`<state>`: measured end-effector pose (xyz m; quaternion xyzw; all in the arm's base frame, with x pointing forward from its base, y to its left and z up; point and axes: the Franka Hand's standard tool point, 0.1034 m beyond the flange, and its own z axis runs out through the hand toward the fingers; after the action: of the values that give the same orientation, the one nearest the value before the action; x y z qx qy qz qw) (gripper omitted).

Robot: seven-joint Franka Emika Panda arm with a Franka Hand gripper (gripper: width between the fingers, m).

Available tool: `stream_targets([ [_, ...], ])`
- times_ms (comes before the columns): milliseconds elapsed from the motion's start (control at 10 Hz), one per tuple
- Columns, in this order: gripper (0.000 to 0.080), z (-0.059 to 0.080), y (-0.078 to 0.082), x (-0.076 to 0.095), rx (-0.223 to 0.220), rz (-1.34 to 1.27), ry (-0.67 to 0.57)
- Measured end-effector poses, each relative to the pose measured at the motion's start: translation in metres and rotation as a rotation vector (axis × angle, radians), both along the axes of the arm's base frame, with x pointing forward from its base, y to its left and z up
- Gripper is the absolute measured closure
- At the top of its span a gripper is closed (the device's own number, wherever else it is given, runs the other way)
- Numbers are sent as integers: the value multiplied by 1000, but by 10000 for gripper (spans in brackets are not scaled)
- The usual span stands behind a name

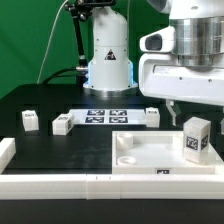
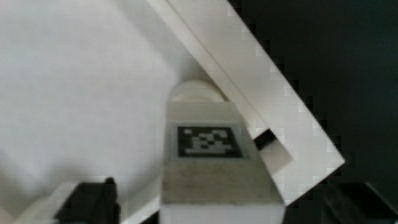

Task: Assemble one leg

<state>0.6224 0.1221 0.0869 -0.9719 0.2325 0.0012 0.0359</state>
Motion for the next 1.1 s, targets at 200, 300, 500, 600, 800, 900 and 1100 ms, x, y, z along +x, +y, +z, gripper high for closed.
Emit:
stream_targets([
  [200,156,-2,-2,-1,-3,240,-13],
  [300,151,-3,-5,0,-5,364,-22],
  [500,150,-2,-6,0,-9,579,-37],
  [600,150,-2,-5,1,-10,642,-42],
  [800,150,-2,-3,1,-11,830,-56],
  [900,150,-2,-4,1,-15,922,-62],
  [1100,150,-3,-5,1,-14,949,-64],
])
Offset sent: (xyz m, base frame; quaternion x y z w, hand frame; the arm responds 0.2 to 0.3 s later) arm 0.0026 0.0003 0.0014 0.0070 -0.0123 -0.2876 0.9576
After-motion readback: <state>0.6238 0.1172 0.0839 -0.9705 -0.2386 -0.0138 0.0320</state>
